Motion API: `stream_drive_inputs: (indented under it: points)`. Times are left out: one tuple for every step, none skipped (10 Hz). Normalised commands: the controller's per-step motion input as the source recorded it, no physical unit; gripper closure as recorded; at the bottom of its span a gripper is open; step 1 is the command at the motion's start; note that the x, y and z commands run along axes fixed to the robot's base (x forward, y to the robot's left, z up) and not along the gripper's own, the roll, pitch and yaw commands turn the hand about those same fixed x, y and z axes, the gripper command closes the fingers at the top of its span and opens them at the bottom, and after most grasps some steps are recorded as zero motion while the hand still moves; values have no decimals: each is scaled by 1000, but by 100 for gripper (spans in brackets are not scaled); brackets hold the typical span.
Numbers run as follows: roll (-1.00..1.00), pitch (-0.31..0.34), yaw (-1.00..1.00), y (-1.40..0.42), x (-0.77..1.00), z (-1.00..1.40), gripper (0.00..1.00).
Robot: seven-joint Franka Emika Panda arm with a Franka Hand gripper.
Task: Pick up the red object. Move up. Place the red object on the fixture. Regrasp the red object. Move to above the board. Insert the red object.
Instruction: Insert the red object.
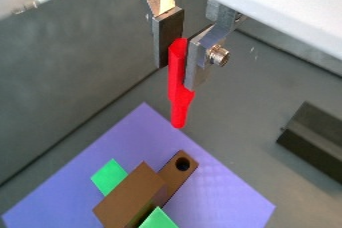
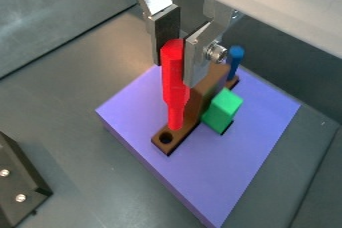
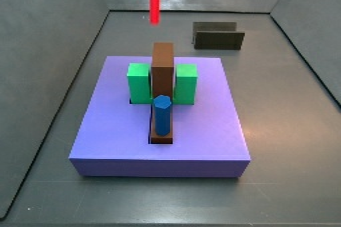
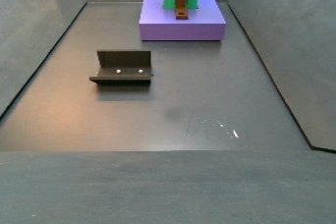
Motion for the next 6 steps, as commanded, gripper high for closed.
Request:
stream_drive_inputs:
  points:
    - [-43, -119, 0, -160, 26, -866, 100]
    - [-6, -50, 0, -134, 246, -717, 100]
    - [0, 0, 0, 0, 414, -614, 100]
    - [0, 0, 17, 0, 414, -511, 100]
    - [27, 0, 49, 43, 126, -377, 100]
    - [26, 0, 17, 34, 0, -220, 100]
